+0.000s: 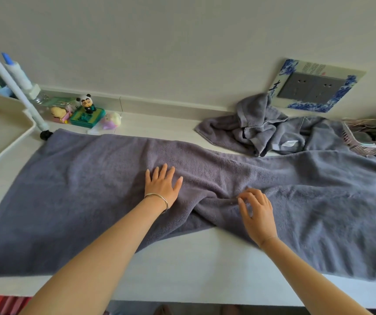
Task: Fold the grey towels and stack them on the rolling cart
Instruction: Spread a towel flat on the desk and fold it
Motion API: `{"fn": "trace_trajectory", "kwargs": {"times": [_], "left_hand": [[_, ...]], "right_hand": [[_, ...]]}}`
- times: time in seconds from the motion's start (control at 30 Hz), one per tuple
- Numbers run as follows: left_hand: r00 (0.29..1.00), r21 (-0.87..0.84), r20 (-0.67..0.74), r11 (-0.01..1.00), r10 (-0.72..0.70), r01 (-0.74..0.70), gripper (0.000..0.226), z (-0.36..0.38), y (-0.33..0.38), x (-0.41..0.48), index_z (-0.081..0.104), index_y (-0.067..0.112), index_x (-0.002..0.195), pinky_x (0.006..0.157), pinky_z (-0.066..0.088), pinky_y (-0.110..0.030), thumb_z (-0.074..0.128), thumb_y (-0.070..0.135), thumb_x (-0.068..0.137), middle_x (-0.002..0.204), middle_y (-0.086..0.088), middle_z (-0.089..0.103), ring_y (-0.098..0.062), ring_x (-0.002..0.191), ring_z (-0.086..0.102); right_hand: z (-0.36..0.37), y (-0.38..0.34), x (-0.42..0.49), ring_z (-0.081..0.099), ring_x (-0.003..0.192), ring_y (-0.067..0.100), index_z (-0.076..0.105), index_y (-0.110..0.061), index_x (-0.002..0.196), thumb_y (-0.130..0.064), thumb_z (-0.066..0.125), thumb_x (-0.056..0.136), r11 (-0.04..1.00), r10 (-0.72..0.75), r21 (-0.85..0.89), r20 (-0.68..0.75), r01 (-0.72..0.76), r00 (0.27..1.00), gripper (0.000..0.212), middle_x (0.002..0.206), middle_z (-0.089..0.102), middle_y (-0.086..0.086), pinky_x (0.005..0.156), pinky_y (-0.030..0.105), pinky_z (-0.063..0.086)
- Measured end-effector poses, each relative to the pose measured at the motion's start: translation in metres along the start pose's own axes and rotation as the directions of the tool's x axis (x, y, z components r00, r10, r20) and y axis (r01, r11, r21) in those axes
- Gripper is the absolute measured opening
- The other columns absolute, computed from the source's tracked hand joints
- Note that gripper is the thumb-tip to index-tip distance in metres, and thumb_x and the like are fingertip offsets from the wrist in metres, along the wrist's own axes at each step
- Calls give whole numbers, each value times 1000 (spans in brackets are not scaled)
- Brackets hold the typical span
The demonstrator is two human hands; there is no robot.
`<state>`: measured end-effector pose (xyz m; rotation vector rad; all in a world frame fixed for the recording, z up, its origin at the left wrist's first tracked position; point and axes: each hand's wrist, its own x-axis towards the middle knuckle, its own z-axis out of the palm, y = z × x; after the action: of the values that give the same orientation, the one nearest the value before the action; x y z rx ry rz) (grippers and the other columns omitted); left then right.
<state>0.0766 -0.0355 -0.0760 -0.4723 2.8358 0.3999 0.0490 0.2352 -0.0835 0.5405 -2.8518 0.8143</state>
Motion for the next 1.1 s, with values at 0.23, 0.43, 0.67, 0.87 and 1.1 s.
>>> {"fn": "trace_trajectory", "kwargs": {"times": [0.23,0.43,0.67,0.87,1.1], "left_hand": [[916,-49,-241,939,320,-341,71,20,16,-51,41,21,141,114,16,-47,7,53,87,147,0,40,-23,136,34],[976,-71,36,975,215,-212,62,23,-1,-64,20,28,148,118,1,-43,6,55,94,157,12,12,-10,145,6],[974,39,90,976,210,-214,59,29,-9,-69,4,30,150,117,-3,-45,8,53,96,158,11,-5,-15,146,-9],[980,53,75,981,183,-187,57,33,-2,-73,3,28,150,116,-3,-50,17,48,99,158,8,-6,-19,146,-9],[978,44,-19,978,206,-205,85,34,40,-78,4,24,150,115,-6,-51,-12,61,75,159,1,3,-22,146,0]], "right_hand": [[9,-31,-33,46,116,18,68,-31,100,-50,33,97,942,-334,31,175,334,926,40,120,55,-1,100,29,30],[21,-36,-51,36,131,23,69,-28,78,-50,31,97,928,-356,-35,210,370,911,48,135,52,-1,105,42,27],[5,-46,-59,40,122,11,72,-26,72,-52,39,94,938,-344,123,203,324,917,48,126,54,-11,103,30,29],[-1,-28,-58,50,97,11,71,-25,101,-75,17,83,988,-153,29,373,153,915,76,108,56,-10,86,28,41],[-21,-13,-53,50,117,16,66,-25,113,-40,50,94,997,-83,25,264,79,961,29,125,56,-7,102,36,39]]}}
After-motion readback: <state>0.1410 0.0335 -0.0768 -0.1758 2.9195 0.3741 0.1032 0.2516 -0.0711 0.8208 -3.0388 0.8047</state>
